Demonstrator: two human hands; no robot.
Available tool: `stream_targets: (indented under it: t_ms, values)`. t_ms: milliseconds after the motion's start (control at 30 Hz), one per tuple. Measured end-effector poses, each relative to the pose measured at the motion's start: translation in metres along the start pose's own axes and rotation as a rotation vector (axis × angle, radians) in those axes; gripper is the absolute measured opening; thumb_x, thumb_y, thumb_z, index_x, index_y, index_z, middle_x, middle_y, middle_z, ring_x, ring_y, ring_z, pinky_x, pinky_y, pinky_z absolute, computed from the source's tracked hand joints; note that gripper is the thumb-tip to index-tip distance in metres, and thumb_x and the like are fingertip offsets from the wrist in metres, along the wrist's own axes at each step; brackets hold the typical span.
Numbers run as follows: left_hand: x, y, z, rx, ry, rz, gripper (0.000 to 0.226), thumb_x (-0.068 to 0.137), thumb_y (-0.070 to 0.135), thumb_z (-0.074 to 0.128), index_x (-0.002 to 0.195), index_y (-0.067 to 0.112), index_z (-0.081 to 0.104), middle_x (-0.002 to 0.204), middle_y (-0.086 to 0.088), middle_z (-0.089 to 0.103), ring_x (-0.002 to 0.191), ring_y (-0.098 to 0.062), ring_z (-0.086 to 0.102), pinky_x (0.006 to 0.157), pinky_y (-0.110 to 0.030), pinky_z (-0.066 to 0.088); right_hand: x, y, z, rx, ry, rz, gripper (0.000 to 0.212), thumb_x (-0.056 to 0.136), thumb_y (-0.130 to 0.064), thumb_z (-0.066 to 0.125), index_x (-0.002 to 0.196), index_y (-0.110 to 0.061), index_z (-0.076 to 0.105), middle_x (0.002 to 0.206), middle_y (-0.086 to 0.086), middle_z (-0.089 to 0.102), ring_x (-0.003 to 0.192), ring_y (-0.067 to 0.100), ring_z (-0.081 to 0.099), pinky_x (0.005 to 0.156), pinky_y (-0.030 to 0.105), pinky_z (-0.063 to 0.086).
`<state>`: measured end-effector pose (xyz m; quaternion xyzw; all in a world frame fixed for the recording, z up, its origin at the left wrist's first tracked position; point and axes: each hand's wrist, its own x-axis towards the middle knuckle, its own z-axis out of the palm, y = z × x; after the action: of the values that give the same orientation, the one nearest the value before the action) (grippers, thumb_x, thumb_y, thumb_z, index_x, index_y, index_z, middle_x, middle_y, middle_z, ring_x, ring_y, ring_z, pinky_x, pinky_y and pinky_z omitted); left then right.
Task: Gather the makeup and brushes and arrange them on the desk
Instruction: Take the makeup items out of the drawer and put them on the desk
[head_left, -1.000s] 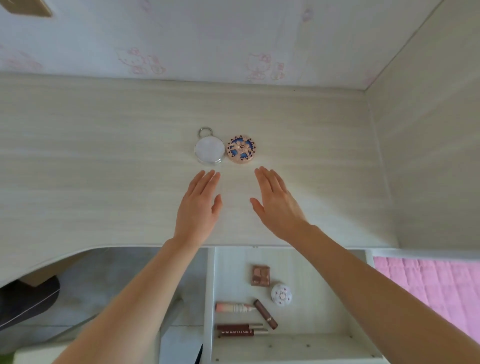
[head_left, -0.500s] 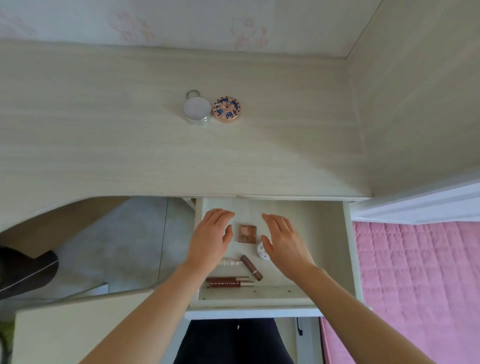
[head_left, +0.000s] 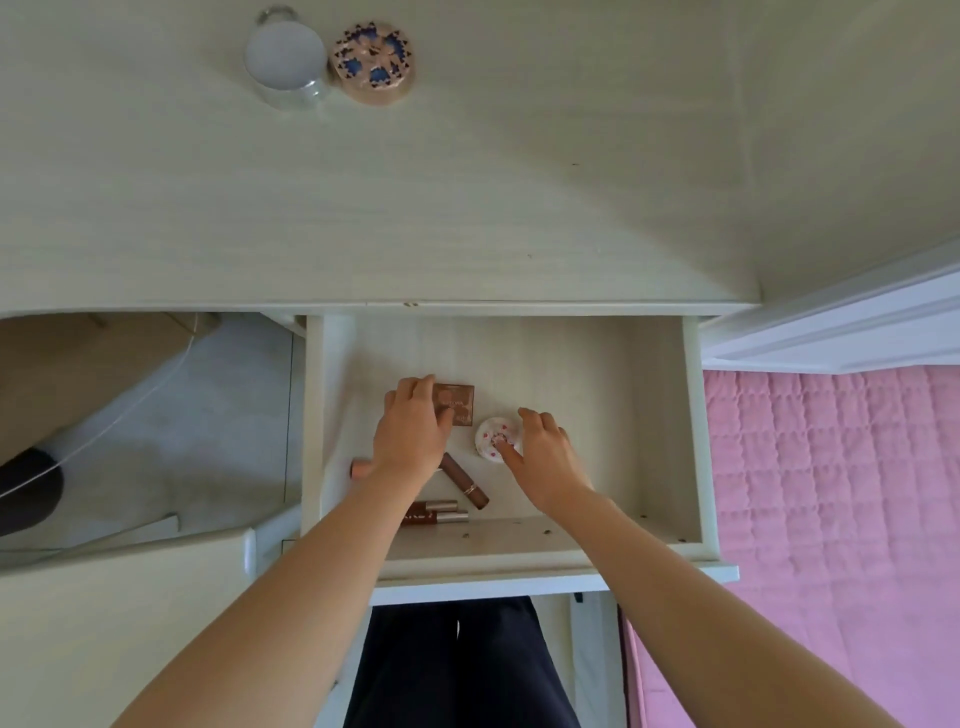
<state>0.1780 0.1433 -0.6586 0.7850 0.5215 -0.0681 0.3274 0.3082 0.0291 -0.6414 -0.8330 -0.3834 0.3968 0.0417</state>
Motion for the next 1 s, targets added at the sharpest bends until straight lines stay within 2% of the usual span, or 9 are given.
stream_targets:
  t_ms: [200, 433, 600, 767, 867, 1000]
  values:
    - [0.01, 0.006, 0.021, 0.009, 0.015, -0.094, 0.059, 0.09, 0.033, 0.061, 0.14, 0.011, 0.038, 0.138, -0.009, 0.039, 0.126, -0.028, 0.037, 0.089, -0.04, 0.048, 0.014, -0.006, 0.016, -0.044, -0.016, -0.007, 0.057, 0.094, -0.04, 0.052, 0.14, -0.013, 0.034, 0.136, 0.009, 0.039, 0.122, 0.029, 0.04, 0.093, 0.039, 0.046]
    - [0.014, 0.007, 0.03, 0.051, 0.106, -0.075, 0.058, 0.079, 0.033, 0.074, 0.123, 0.005, 0.048, 0.124, -0.011, 0.047, 0.114, -0.03, 0.044, 0.08, -0.039, 0.051, 0.013, -0.004, 0.026, -0.062, 0.041, -0.06, 0.056, 0.091, -0.036, 0.058, 0.133, -0.006, 0.036, 0.131, 0.012, 0.04, 0.12, 0.03, 0.04, 0.094, 0.036, 0.047]
    - [0.008, 0.01, 0.031, -0.037, 0.151, -0.038, 0.049, 0.076, 0.02, 0.079, 0.109, 0.005, 0.046, 0.112, -0.012, 0.051, 0.105, -0.028, 0.046, 0.076, -0.033, 0.045, 0.006, -0.006, 0.029, -0.041, 0.017, -0.119, 0.05, 0.09, -0.021, 0.059, 0.131, -0.007, 0.034, 0.127, 0.014, 0.038, 0.113, 0.032, 0.042, 0.091, 0.034, 0.044]
    - [0.009, 0.009, 0.027, -0.106, 0.114, -0.002, 0.048, 0.072, 0.011, 0.08, 0.108, 0.006, 0.048, 0.112, -0.012, 0.044, 0.099, -0.027, 0.051, 0.082, -0.03, 0.045, 0.001, -0.002, 0.027, 0.109, -0.018, -0.033, 0.046, 0.086, -0.003, 0.058, 0.125, -0.013, 0.036, 0.119, 0.012, 0.03, 0.104, 0.033, 0.048, 0.087, 0.032, 0.049]
    - [0.008, 0.011, 0.023, -0.15, 0.07, 0.022, 0.039, 0.075, 0.007, 0.077, 0.106, 0.007, 0.053, 0.116, -0.009, 0.04, 0.088, -0.023, 0.061, 0.078, -0.026, 0.051, 0.001, 0.003, 0.024, 0.159, -0.026, 0.002, 0.05, 0.081, -0.005, 0.062, 0.124, -0.016, 0.039, 0.115, 0.008, 0.028, 0.101, 0.032, 0.049, 0.088, 0.033, 0.05]
    - [0.003, 0.014, 0.017, -0.173, 0.022, 0.006, 0.034, 0.076, 0.008, 0.076, 0.104, 0.009, 0.057, 0.111, -0.004, 0.04, 0.077, -0.014, 0.053, 0.071, -0.018, 0.041, -0.001, 0.003, 0.017, 0.227, -0.007, 0.07, 0.049, 0.079, -0.016, 0.063, 0.122, -0.019, 0.039, 0.112, 0.003, 0.025, 0.096, 0.03, 0.049, 0.086, 0.035, 0.051]
